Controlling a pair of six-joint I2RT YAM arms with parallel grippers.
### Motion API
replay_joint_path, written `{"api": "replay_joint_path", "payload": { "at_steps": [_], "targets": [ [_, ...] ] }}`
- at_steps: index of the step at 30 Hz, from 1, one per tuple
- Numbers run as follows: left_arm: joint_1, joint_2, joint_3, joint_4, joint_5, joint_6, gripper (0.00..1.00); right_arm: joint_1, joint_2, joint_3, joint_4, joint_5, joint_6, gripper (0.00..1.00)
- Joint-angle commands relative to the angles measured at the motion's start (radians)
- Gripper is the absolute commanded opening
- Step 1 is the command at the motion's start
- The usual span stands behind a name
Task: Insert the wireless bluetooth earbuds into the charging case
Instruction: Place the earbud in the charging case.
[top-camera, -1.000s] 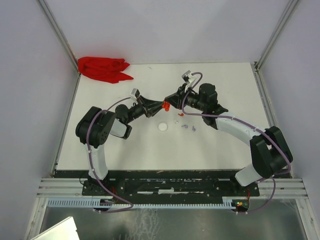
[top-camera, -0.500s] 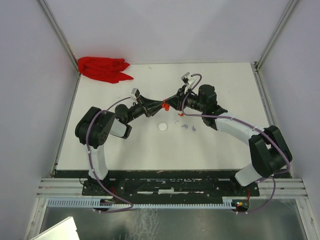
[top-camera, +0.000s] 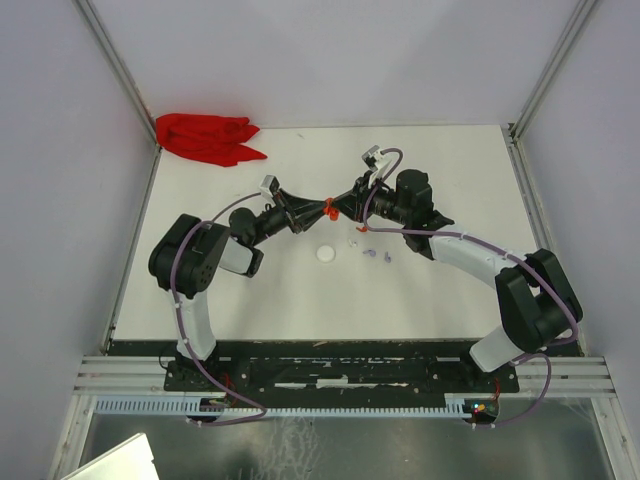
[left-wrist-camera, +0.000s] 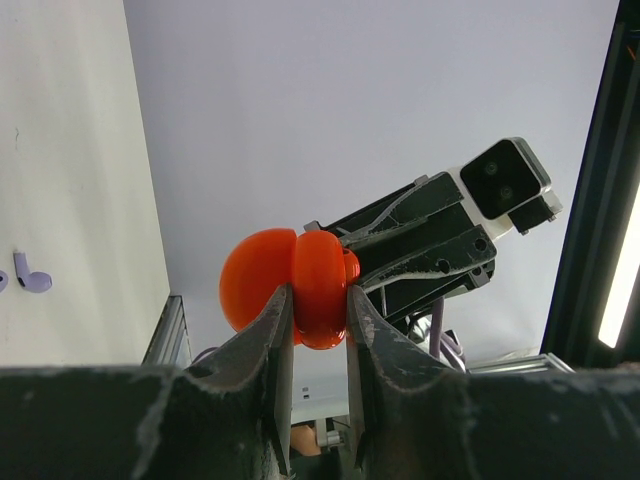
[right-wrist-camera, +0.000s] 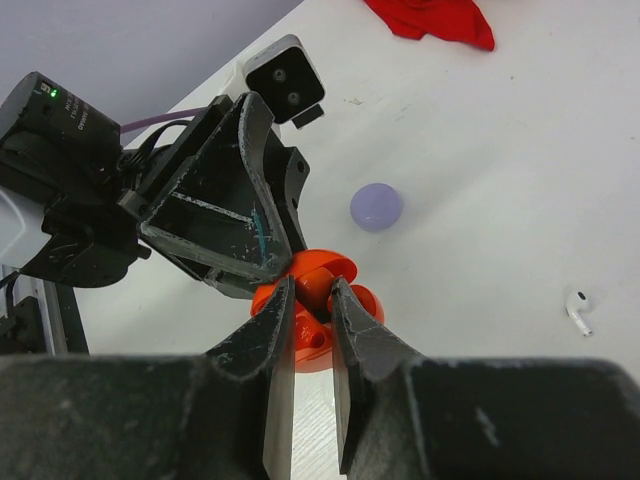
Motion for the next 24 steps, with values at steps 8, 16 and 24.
{"api": "replay_joint_path", "payload": {
  "at_steps": [8, 16, 24],
  "targets": [
    [-0.005, -0.06, 0.026, 0.201, 0.015, -0.043, 0.03, -0.001, -0.007, -0.004, 0.036, -0.02, -0.031, 0.07],
    [-0.005, -0.046, 0.022, 0.201, 0.013, -0.037, 0.03, -0.002, -0.041, -0.011, 0.052, 0.0, -0.02, 0.58],
    [0.019, -0.016, -0.008, 0.201, -0.008, -0.012, 0.03, -0.033, -0.146, -0.054, 0.017, 0.223, 0.037, 0.71]
  ]
}}
